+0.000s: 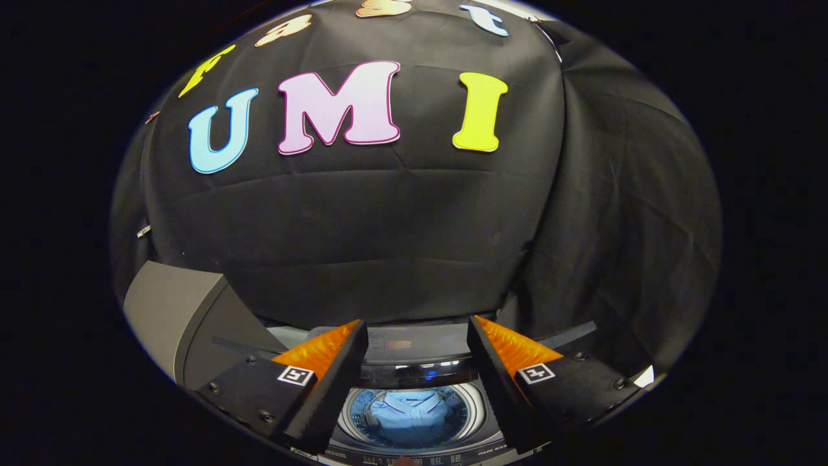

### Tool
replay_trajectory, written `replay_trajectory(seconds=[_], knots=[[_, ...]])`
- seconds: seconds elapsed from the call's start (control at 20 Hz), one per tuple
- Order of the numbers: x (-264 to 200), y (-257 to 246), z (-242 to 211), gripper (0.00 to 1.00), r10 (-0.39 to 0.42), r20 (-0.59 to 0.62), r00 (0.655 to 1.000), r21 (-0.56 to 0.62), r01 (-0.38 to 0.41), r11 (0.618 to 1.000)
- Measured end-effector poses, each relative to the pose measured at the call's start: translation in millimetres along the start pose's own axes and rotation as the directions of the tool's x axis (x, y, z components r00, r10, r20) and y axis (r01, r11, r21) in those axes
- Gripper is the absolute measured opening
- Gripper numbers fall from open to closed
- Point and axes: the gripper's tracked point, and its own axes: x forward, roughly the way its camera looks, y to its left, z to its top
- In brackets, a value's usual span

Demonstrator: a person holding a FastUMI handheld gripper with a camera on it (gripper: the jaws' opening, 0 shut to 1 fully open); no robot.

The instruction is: Put the clothes into the washing machine and then close the washing machine lid.

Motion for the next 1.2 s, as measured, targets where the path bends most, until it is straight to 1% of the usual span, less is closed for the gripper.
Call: replay_trajectory(seconds=[0.2,0.45,0.5,0.65,0.8,1.0,1.1,1.2], knots=[[-4,-5,-14,0.99,-0.011,-0.005,1.000,0.004,0.011,1.000],[-4,-10,-59,0.99,-0.025,-0.043,0.999,0.000,0.025,1.000],[-2,-13,-72,0.99,-0.031,-0.064,0.997,0.007,0.031,0.999],[2,-12,-105,0.99,-0.015,-0.129,0.992,0.028,0.019,0.999],[-1,-17,-142,0.99,-0.019,-0.180,0.983,0.002,0.019,1.000],[-3,-19,-178,0.99,-0.012,-0.258,0.966,-0.013,0.009,1.000],[-5,-18,-183,0.99,-0.006,-0.269,0.963,-0.004,0.005,1.000],[-10,-16,-170,0.99,0.004,-0.242,0.970,0.004,-0.003,1.000]])
